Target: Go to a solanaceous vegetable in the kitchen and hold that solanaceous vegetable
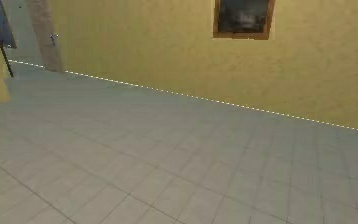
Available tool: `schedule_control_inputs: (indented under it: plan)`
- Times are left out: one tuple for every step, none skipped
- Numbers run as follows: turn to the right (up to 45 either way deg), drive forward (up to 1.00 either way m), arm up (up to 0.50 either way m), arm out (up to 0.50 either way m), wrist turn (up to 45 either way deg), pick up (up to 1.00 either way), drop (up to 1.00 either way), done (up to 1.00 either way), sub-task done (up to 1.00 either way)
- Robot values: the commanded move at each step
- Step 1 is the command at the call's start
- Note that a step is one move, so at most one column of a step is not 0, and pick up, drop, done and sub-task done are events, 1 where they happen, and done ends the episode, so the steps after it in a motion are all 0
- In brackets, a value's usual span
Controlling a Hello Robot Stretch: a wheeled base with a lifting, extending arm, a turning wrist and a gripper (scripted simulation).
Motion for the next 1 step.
schedule_control_inputs:
  plan:
    - [-36.0, 0.00, 0.00, 0.00, 0.0, 0.00, 0.00, 0.00, 0.00]
